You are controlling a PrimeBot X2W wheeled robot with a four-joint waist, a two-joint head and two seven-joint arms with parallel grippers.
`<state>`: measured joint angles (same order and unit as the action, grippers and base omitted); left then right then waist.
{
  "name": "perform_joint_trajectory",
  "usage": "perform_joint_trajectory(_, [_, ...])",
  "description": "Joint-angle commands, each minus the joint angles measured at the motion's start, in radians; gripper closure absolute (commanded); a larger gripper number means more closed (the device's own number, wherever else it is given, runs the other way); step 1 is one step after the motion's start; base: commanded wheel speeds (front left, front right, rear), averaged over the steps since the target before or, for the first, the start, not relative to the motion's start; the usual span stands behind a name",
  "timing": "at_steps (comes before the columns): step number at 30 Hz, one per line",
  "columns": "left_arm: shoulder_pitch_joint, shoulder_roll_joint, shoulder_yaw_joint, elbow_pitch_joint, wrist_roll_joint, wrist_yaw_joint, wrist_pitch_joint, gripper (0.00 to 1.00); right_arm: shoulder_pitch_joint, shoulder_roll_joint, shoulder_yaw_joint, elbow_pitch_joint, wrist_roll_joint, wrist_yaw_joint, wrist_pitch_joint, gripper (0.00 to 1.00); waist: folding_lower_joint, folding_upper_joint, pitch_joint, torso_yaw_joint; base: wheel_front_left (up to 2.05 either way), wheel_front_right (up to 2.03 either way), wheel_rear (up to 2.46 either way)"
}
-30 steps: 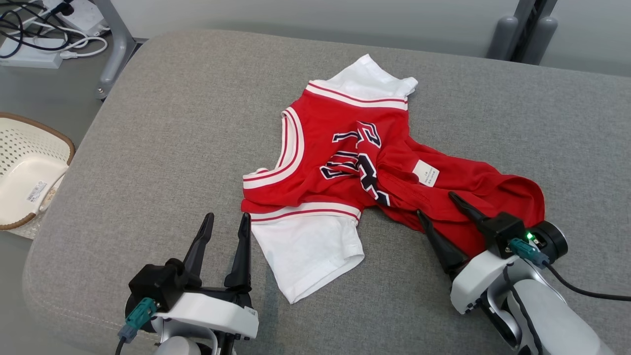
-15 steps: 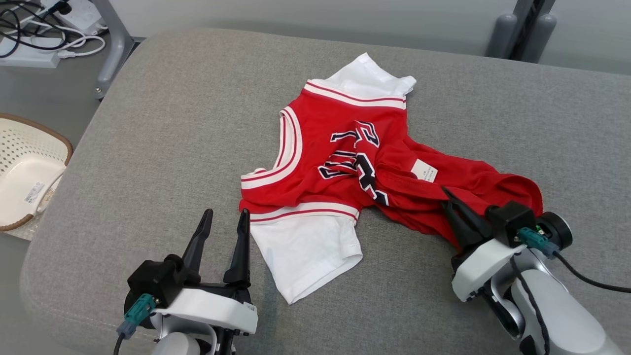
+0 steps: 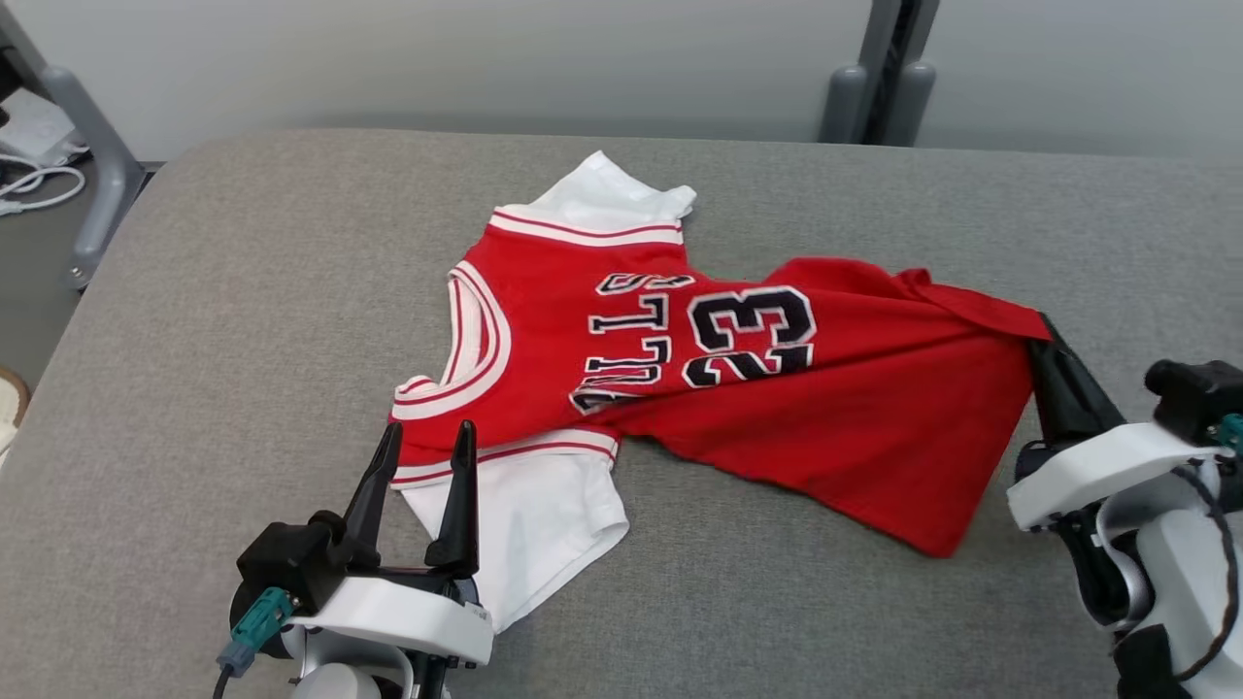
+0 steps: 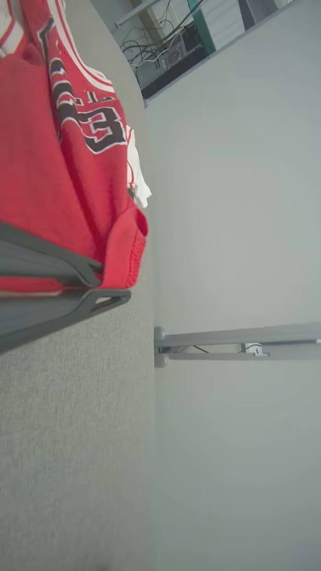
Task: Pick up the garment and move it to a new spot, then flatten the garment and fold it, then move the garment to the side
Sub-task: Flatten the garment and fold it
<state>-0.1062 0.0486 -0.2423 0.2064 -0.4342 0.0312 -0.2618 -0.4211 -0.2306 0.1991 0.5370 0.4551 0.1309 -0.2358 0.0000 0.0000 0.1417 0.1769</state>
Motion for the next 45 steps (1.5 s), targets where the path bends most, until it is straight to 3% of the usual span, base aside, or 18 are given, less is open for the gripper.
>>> perform_joint_trajectory(1, [0.002, 0.004, 0.002, 0.002, 0.003, -0.004, -0.004, 0.0, -0.001, -0.008, -0.016, 0.011, 0.015, 0.0, 0.011, 1.0, 0.0, 0.0, -0.013, -0.024, 0.0, 0.0, 0.0])
perform_joint_trajectory(6, [0.003, 0.004, -0.001, 0.012, 0.012, -0.011, -0.004, 0.0, -0.02, -0.018, -0.084, 0.046, 0.088, 0.0, 0.046, 1.0, 0.0, 0.0, -0.023, -0.045, 0.0, 0.0, 0.0])
perform_joint_trajectory(11, [-0.008, 0.005, -0.008, 0.017, 0.015, -0.018, -0.004, 0.0, -0.07, -0.048, -0.08, 0.08, 0.128, 0.0, 0.085, 1.0, 0.0, 0.0, -0.019, -0.036, 0.0, 0.0, 0.0])
perform_joint_trajectory(19, [-0.018, 0.004, -0.023, 0.023, 0.023, -0.021, -0.004, 0.0, -0.257, -0.115, 0.046, 0.156, 0.111, 0.0, 0.12, 1.0, 0.0, 0.0, 0.004, 0.022, 0.0, 0.0, 0.0])
perform_joint_trajectory(26, [-0.019, 0.004, -0.036, 0.024, 0.02, -0.019, -0.004, 0.0, -0.461, -0.145, 0.135, 0.288, 0.076, 0.0, 0.059, 1.0, 0.0, 0.0, 0.01, 0.062, 0.0, 0.0, 0.0])
perform_joint_trajectory(27, [-0.019, 0.004, -0.037, 0.024, 0.02, -0.019, -0.003, 0.0, -0.481, -0.147, 0.144, 0.311, 0.071, 0.0, 0.045, 0.69, 0.0, 0.0, 0.01, 0.064, 0.0, 0.0, 0.0])
perform_joint_trajectory(28, [-0.019, 0.004, -0.039, 0.023, 0.02, -0.018, -0.004, 0.0, -0.497, -0.145, 0.153, 0.339, 0.068, 0.0, 0.037, 0.0, 0.0, 0.0, 0.01, 0.067, 0.0, 0.0, 0.0])
perform_joint_trajectory(37, [-0.014, 0.004, -0.029, 0.017, 0.012, -0.007, -0.003, 0.0, -0.473, -0.108, 0.282, 0.468, 0.096, 0.0, 0.041, 0.0, 0.0, 0.0, 0.008, 0.042, 0.0, 0.0, 0.0])
perform_joint_trajectory(45, [-0.023, 0.004, -0.013, 0.014, 0.005, -0.005, -0.003, 0.0, -0.341, -0.108, 0.322, 0.439, 0.206, 0.0, -0.007, 0.0, 0.0, 0.0, -0.007, -0.024, 0.0, 0.0, 0.0])
